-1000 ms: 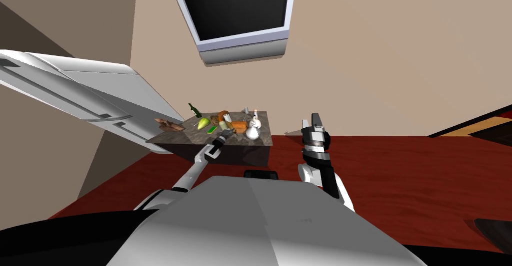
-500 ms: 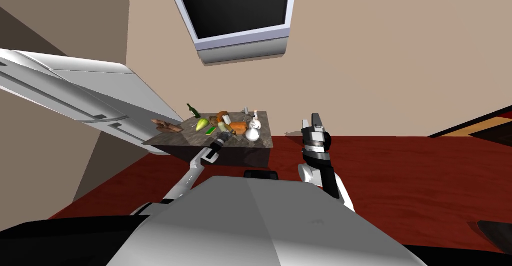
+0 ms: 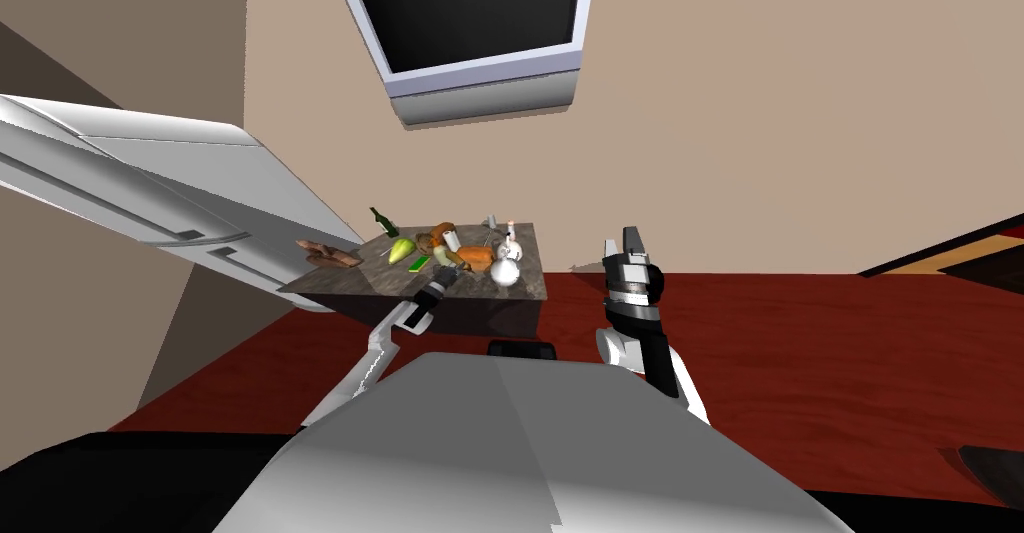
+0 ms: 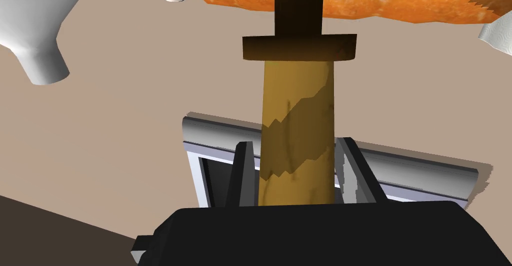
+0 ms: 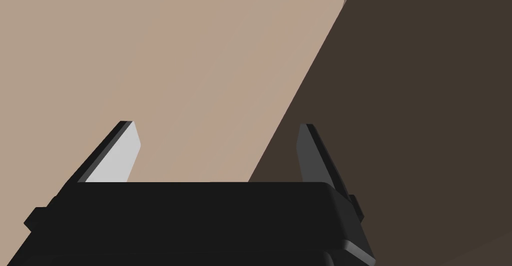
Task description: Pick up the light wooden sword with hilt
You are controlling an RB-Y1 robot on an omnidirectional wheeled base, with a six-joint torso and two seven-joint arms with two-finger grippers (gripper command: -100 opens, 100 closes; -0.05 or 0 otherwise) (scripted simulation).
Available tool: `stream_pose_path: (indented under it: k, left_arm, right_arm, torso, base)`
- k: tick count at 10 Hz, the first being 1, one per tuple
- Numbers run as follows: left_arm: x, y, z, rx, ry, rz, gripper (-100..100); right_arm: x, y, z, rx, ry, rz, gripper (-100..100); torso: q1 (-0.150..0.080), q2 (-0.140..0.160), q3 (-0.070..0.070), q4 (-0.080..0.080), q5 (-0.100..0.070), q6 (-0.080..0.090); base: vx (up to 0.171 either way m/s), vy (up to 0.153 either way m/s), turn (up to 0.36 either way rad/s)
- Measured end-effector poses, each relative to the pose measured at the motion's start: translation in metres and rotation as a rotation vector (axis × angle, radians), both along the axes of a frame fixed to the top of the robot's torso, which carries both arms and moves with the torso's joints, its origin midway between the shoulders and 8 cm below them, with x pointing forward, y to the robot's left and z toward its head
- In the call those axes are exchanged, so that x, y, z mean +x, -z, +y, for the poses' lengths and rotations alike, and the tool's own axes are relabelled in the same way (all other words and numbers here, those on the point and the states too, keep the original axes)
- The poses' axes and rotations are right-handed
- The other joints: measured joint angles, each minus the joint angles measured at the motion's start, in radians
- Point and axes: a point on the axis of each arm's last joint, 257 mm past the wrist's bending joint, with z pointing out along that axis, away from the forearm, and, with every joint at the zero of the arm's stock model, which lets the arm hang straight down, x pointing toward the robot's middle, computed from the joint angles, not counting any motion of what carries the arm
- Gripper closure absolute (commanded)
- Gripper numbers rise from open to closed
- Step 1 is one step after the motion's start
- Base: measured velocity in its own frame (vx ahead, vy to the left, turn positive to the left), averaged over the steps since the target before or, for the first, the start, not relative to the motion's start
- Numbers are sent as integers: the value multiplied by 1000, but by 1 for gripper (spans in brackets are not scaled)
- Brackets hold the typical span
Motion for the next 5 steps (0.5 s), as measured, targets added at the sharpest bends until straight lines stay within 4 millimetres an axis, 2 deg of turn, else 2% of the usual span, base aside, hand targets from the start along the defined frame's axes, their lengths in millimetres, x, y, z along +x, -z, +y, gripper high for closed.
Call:
stream_pose_path:
  k: [2, 4, 5]
  left_arm:
    - [-15, -1, 3, 7, -14, 13, 100]
    - [-26, -8, -3, 4, -3, 5, 100]
    - [-26, -10, -4, 4, -1, 2, 0]
  right_arm:
    - [0, 0, 0, 0, 0, 0, 0]
    - [0, 0, 0, 0, 0, 0, 0]
    - [0, 0, 0, 0, 0, 0, 0]
  torso:
    - [1, -3, -2, -1, 0, -1]
    - [0, 0, 0, 0, 0, 0]
    - [0, 1, 1, 0, 0, 0]
  base:
    - [64, 10, -3]
    - [6, 0, 3]
    - [0, 0, 0]
